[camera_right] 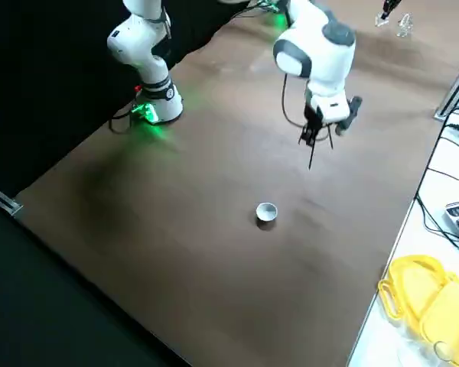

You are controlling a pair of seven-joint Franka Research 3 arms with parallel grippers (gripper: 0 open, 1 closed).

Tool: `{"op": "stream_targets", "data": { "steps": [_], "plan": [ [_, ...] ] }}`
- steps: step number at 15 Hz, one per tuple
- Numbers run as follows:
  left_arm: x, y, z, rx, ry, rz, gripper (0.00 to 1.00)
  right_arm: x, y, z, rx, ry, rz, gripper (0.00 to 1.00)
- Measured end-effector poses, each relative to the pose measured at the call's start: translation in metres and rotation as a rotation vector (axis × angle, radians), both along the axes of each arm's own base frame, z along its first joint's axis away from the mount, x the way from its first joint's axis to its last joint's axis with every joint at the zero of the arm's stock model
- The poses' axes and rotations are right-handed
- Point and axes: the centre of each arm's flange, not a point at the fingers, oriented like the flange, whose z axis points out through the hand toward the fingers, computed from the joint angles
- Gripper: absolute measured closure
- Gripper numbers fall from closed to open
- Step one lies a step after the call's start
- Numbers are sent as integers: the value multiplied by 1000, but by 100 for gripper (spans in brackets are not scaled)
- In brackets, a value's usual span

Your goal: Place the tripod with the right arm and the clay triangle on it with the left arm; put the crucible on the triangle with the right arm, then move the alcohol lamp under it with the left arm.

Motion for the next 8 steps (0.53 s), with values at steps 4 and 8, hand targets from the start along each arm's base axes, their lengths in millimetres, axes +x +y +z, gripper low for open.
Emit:
{"op": "stream_targets", "data": {
  "steps": [4, 8],
  "plan": [
    [0, 8, 44, -62, -1, 84, 88, -10, 83, 25, -5, 50, -87, 91],
    [-6, 6, 86, -96, 5, 161, 88, -32, 200, 27, -24, 60, -164, 91]
  ]
}}
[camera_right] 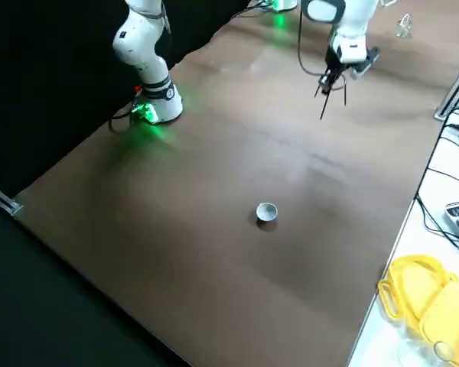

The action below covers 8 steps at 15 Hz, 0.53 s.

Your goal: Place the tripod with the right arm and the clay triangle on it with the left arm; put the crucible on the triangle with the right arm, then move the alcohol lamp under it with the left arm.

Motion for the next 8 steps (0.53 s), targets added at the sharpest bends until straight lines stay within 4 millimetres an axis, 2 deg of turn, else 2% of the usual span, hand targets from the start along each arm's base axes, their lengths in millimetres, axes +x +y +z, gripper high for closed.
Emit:
{"op": "stream_targets", "data": {
  "steps": [3, 6, 8],
  "plan": [
    [-7, -4, 22, -27, 10, 18, 88, -23, 70, 3, -16, 1, -40, 91],
    [-12, -11, 41, -69, 11, 53, 88, -47, 130, -10, -33, 11, -22, 91],
    [-15, -19, 51, -95, 13, 70, 88, -55, 170, -21, -39, 1, 1, 91]
  ]
}}
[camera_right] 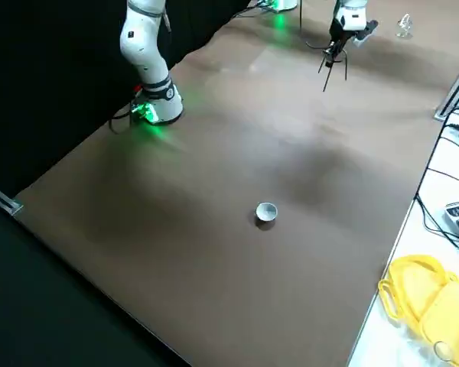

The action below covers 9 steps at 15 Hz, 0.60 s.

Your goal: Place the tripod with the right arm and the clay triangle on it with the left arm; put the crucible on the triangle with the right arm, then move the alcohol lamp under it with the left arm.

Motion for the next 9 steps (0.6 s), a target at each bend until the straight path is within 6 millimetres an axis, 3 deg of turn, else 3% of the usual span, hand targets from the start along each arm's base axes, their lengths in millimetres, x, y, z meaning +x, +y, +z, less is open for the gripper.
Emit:
{"op": "stream_targets", "data": {
  "steps": [2, 9],
  "plan": [
    [-5, -22, 12, -13, 2, 18, 88, -4, 49, -20, -14, -14, -30, 91],
    [-7, -42, 21, -32, 17, 74, 88, 1, 86, -48, -3, -63, -280, 91]
  ]
}}
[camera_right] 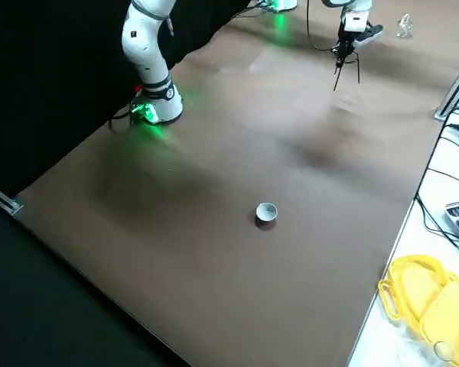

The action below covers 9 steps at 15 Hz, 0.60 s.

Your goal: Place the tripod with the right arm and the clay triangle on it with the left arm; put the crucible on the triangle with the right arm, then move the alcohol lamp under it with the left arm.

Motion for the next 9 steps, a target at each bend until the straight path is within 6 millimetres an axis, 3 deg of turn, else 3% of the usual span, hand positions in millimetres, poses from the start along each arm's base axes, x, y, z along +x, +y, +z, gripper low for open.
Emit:
{"op": "stream_targets", "data": {
  "steps": [4, 9],
  "plan": [
    [2, -9, 11, -14, -6, 27, 88, -15, 26, -1, 19, 18, -39, 91],
    [0, -21, 14, -24, 8, 49, 88, -22, 35, -9, 17, 36, -50, 92]
  ]
}}
